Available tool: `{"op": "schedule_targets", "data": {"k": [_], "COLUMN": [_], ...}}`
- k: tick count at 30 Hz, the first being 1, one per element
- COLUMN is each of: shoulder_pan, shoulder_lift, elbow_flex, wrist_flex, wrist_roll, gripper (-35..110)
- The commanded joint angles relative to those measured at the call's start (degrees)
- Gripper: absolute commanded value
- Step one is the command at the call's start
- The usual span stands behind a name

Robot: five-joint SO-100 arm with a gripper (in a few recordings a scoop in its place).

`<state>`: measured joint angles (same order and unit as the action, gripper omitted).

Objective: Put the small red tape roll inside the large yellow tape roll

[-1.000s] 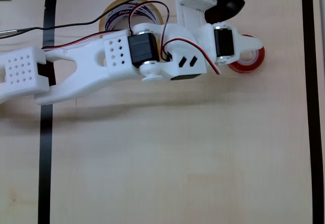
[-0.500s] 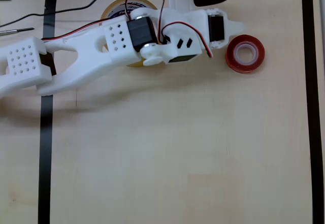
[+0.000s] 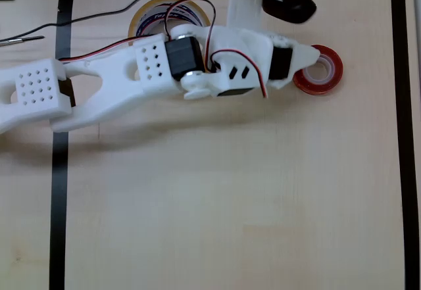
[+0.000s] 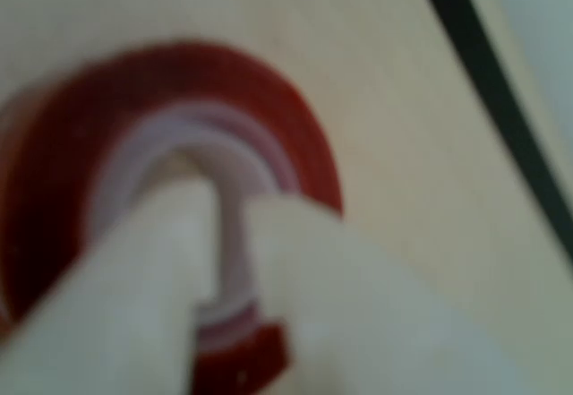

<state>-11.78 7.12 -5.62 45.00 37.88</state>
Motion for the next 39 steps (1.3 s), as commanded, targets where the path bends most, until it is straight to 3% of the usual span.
{"op": "schedule_targets", "data": {"k": [1, 17, 28, 39], "shoulder_pan": [1.0, 0.4, 7.5, 13.2], "shoulder_lift": [3.6, 3.9, 6.2, 10.2], "elbow_flex": [-7.6, -8.2, -8.3, -8.3], "wrist_flex": [0.4, 13.5, 25.8, 30.6], "wrist_roll": [5.4, 7.7, 7.3, 4.7], "gripper": [0, 0, 0, 0]}}
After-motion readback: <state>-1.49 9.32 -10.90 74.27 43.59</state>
